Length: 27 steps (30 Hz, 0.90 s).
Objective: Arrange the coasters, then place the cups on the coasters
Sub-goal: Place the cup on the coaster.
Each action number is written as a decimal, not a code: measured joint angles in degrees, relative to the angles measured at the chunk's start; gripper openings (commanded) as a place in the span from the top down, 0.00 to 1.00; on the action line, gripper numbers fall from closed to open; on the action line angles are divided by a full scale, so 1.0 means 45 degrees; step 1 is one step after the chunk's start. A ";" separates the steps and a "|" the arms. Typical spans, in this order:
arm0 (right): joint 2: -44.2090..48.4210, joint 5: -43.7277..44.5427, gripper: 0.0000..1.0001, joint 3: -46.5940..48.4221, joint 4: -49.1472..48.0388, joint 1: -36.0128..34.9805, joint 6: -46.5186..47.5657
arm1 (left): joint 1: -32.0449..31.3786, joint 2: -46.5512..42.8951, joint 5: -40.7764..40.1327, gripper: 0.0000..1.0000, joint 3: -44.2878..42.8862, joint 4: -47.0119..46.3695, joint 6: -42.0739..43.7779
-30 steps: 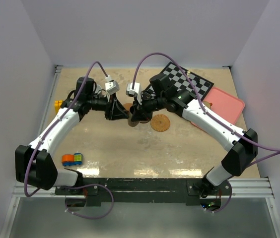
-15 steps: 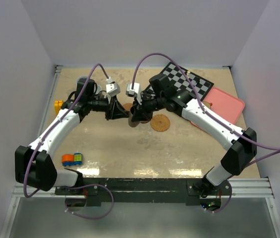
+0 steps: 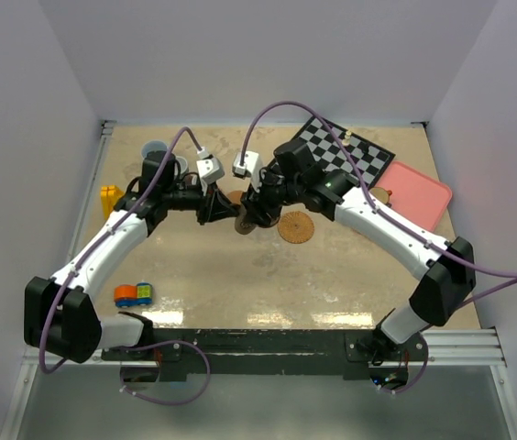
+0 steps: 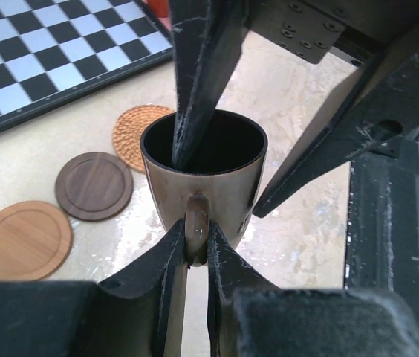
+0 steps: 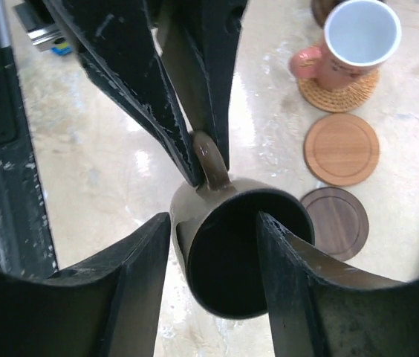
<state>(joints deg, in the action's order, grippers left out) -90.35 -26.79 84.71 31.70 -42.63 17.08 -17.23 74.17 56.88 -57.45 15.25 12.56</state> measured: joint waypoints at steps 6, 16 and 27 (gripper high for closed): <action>0.0850 0.0991 0.43 -0.1166 -0.1122 0.0282 -0.0670 | -0.0010 0.0000 -0.1083 1.00 0.0408 -0.0908 -0.0573; 0.2715 0.1064 0.42 -0.2317 -0.3648 0.2866 -0.4075 | -0.0617 -0.0724 -0.3886 1.00 0.2055 -0.2885 -0.1166; 0.0505 0.1530 0.44 -0.2327 -0.3764 0.2312 -0.6237 | -0.3133 -0.2526 -0.8539 1.00 0.3954 -0.5105 -0.0826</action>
<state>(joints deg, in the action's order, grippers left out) -88.07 -19.90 74.24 14.76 -32.23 -10.98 -31.33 62.81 18.46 -39.66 -7.73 8.84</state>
